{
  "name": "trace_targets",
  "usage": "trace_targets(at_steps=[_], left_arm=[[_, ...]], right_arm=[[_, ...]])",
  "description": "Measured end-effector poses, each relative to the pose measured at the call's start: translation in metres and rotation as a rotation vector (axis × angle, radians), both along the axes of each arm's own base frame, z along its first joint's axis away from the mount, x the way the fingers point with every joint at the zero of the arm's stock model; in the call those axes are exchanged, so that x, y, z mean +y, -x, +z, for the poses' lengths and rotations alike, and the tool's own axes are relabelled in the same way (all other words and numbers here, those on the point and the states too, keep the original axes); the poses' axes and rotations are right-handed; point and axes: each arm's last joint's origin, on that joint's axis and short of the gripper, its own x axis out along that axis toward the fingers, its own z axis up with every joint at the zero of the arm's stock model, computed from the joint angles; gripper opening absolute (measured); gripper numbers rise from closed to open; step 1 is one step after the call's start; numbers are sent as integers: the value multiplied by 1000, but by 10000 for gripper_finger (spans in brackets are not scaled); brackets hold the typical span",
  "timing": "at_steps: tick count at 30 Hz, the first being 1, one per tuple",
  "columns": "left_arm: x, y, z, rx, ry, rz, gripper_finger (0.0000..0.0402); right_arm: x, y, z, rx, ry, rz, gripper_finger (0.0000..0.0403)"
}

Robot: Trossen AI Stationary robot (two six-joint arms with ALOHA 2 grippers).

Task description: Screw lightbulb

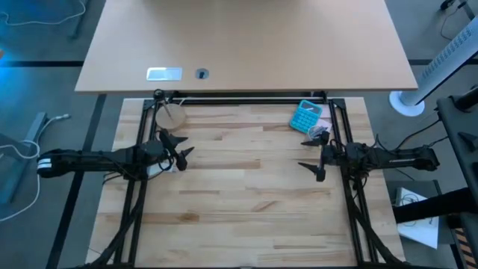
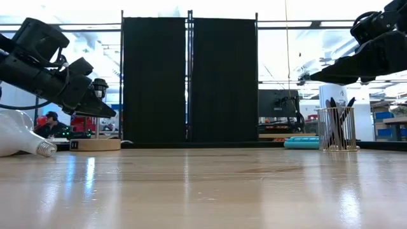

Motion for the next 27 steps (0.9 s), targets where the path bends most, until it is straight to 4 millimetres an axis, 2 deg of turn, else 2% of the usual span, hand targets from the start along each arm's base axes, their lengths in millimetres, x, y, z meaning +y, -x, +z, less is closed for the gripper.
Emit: trace_targets(at_steps=[17, 21, 27], left_arm=[[0, 0, 0, 1, -2, 3, 241], [2, 2, 0, 12, -38, 91, 241], [2, 1, 0, 13, -36, 89, 241]], right_arm=[[0, 0, 0, -1, 0, 0, 371], [0, 0, 0, 0, 0, 0, 371], [0, 0, 0, 0, 0, 0, 371]])
